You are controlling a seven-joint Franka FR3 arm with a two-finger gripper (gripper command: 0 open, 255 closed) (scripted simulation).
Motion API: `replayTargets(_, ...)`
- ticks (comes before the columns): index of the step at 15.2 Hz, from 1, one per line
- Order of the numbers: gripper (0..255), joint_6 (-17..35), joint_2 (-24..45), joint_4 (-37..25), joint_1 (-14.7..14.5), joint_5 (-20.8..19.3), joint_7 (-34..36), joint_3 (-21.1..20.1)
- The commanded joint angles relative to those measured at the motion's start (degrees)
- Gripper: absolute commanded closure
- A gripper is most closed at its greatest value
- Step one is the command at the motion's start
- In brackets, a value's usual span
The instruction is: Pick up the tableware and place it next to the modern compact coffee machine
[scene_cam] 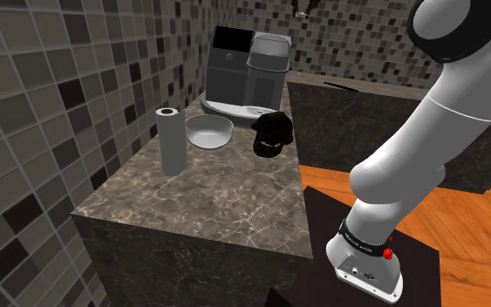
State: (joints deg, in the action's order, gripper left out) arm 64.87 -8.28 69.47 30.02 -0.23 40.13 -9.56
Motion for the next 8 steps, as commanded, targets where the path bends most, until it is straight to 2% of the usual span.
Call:
replayTargets(1, 255, 0.06, 1.42, -1.39, 1.28, -0.3, -3.36, 1.91)
replayTargets(8, 255, -2.27, 11.51, -13.91, 5.42, -0.87, -12.53, 6.65)
